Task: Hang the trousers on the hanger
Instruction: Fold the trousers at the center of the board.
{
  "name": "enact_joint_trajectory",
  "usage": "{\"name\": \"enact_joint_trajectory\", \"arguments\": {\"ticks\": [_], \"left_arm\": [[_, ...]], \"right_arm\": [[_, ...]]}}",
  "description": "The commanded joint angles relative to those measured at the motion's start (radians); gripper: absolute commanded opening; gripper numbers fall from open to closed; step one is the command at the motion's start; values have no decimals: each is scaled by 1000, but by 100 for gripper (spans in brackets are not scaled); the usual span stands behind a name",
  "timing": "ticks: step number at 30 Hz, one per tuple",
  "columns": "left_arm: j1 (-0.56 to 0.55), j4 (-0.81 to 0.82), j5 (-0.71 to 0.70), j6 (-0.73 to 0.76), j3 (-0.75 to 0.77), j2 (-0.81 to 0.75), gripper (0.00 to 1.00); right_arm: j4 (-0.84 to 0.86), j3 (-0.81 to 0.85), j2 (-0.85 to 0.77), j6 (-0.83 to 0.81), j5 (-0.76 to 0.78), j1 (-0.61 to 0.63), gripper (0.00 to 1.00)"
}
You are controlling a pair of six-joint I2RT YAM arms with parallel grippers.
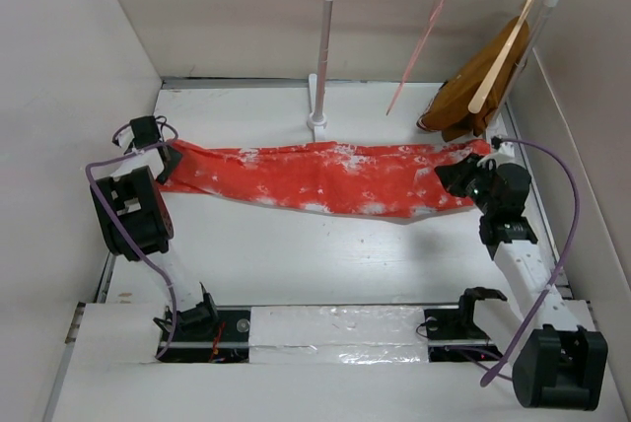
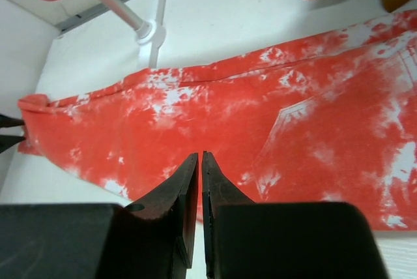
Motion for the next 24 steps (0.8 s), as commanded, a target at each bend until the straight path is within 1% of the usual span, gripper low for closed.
{"name": "enact_joint_trajectory", "arguments": {"ticks": [1,6,8,9,11,12,14,15,18,20,24], "left_arm": [[3,4,-49,-20,31,4,44],[3,8,-38,-22,46,34,42],[3,7,-47,-23,49,47,38],[3,10,-49,-22,51,48,31],[3,14,-61,-22,51,47,23],[3,19,-61,-20,49,44,15],[3,16,-73,-23,49,28,8],[3,16,-75,-25,43,18,0],[3,15,-83,-32,42,-44,0],[3,1,-98,-35,40,-111,0],[3,4,-138,-34,3,-235,0]], "right_arm": [[60,-11,28,-35,-35,42,12],[82,-14,36,-32,29,125,13],[83,-14,42,-35,63,157,13],[88,-14,44,-37,66,166,13],[102,-18,51,-40,87,185,13],[102,-18,54,-41,94,200,13],[108,-17,57,-48,103,212,13],[111,-15,63,-49,106,227,14],[119,-7,82,-57,127,260,14],[126,-1,108,-60,129,269,14],[149,6,166,-60,83,269,14]]}}
